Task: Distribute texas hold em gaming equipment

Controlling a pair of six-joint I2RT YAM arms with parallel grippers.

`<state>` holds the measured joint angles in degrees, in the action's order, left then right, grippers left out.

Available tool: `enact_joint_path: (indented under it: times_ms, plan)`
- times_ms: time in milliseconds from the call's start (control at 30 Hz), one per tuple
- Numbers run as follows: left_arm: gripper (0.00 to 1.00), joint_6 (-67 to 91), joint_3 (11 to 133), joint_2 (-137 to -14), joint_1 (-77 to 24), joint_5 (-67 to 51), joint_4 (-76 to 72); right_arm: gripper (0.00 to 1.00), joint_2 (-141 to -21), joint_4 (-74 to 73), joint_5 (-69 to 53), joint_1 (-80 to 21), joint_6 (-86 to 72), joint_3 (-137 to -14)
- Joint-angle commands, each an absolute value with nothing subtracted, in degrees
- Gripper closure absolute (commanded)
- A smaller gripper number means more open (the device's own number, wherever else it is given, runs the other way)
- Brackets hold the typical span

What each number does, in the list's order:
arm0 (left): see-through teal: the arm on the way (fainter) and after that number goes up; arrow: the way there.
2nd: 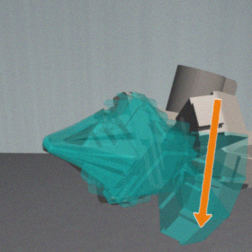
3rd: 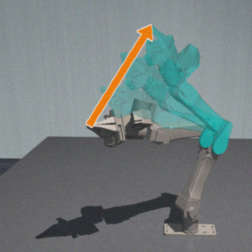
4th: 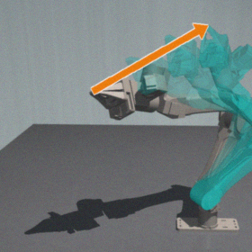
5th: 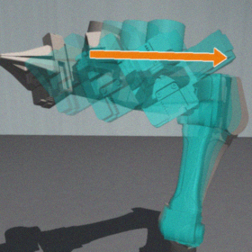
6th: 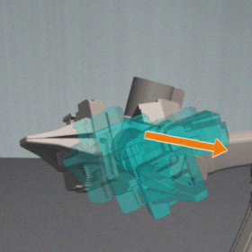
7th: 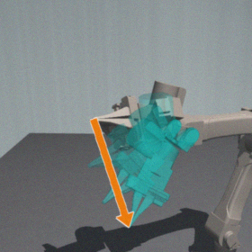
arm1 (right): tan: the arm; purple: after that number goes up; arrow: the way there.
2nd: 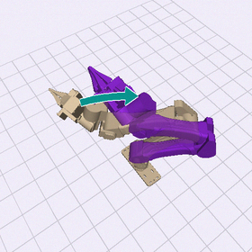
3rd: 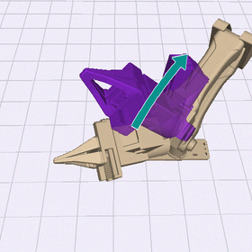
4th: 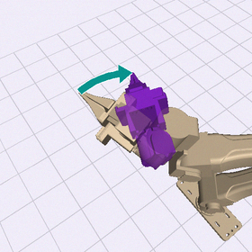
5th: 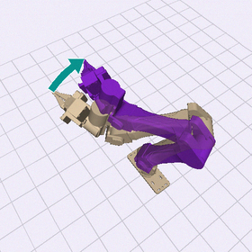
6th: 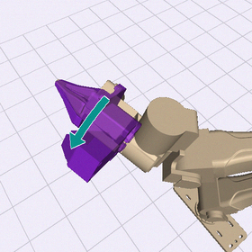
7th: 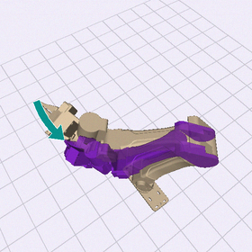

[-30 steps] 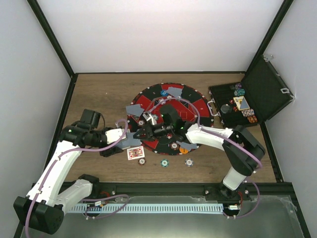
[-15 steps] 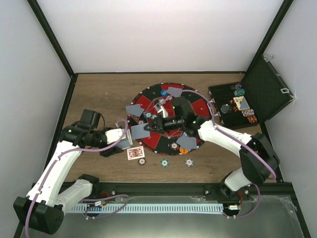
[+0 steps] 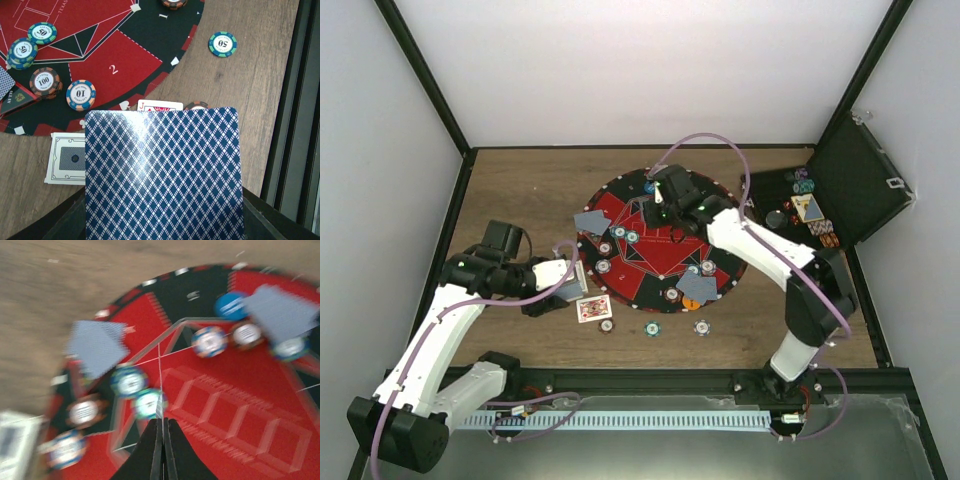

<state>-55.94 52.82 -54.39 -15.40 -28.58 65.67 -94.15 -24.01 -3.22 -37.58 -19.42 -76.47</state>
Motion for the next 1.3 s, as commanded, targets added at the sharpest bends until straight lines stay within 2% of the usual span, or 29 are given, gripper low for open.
enact_joint_path:
  times_ms: [0,67,133,233,300,467,600,633,700,767,833,867,967,1200,1267]
  plan:
    - [0.96,-56.2,53.7,-53.6,-15.4,-29.4,66.0,0.99,-99.8,-17.8,29.8,-41.7,0.9,-79.2]
    - [0.96,-56.1,53.7,-53.6,-15.4,-29.4,66.0,0.99,-101.5,-6.1,39.5,-44.4,13.3,-75.2]
    - [0.96,-56.1,53.8,-53.6,-15.4,-29.5,66.0,0.99,-102.7,8.9,44.2,-46.5,29.0,-69.2]
    - [0.96,-56.1,54.0,-53.6,-15.4,-29.5,65.9,0.99,-105.3,26.6,44.7,-48.5,43.2,-61.4]
    - [0.96,-56.1,54.0,-53.7,-15.4,-29.5,66.0,0.99,-107.8,32.9,44.6,-49.3,48.3,-59.0]
    - [0.96,-56.4,54.2,-53.5,-15.4,-29.3,66.2,0.99,-112.7,31.6,43.8,-50.6,48.3,-58.3]
    - [0.96,-56.7,54.4,-53.5,-15.4,-29.3,66.6,0.98,-112.7,20.7,39.6,-51.2,41.0,-59.3]
    - [0.96,-56.8,54.5,-53.5,-15.4,-29.4,66.8,0.95,-112.5,17.4,38.4,-51.2,38.8,-59.9]
    - [0.96,-57.0,54.6,-53.5,-15.4,-29.7,67.0,0.83,-111.7,10.8,35.8,-51.2,34.5,-61.3]
    - [0.96,-57.0,54.6,-53.6,-15.4,-29.9,66.9,0.66,-110.9,5.3,32.8,-51.2,30.4,-62.6]
    - [0.96,-57.0,54.5,-53.7,-15.4,-30.0,66.9,0.43,-109.7,0.6,29.8,-51.3,27.1,-63.4]
    - [0.96,-57.0,54.6,-53.7,-15.4,-30.1,66.9,0.37,-109.2,-1.2,28.8,-51.3,26.0,-63.8]
    - [0.96,-57.0,54.8,-53.7,-15.4,-30.1,66.9,0.27,-107.9,-6.4,26.6,-51.3,22.0,-64.7]
    - [0.96,-57.2,54.8,-53.3,-15.4,-30.0,67.2,0.10,-101.2,-13.8,21.4,-50.5,11.5,-66.5]
    - [0.96,-57.2,54.9,-53.3,-15.4,-30.0,67.3,0.02,-98.5,-15.1,20.5,-49.0,5.8,-67.7]
